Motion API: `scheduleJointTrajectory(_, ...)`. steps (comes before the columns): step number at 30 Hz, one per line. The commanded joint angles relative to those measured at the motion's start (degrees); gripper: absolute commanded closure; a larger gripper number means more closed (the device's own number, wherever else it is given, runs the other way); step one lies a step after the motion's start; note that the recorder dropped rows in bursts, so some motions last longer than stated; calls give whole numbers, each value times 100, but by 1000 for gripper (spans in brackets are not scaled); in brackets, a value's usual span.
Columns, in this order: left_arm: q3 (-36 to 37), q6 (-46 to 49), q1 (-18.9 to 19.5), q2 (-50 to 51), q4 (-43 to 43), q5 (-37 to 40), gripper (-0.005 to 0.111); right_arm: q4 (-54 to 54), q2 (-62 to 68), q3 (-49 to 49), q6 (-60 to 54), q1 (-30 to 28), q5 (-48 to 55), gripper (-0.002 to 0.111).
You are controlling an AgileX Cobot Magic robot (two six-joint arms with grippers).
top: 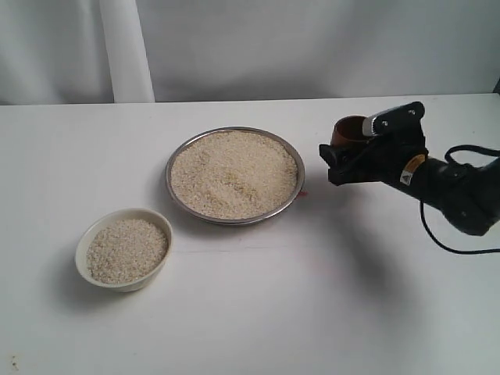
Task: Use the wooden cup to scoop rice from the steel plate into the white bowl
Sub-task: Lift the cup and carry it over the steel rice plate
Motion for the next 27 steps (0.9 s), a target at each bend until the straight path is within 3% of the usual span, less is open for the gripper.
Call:
scheduleJointTrajectory(1,11,-26,-18,1,-47,-65,107,-375,-722,-20,-58,46,565,108)
scheduleJointTrajectory(6,11,-26,-18,1,-47,-65,107,-506,-1559,-99,-102,274,1430,108)
scheduleJointTrajectory(15,11,-26,-18,1,-47,-65,107,-1401,-2259,-1904,-152,1425,5295,108)
scheduleJointTrajectory(27,11,-26,-18,1,-47,-65,107,-1426,-1638,-3635,-2621,2609,8070,108)
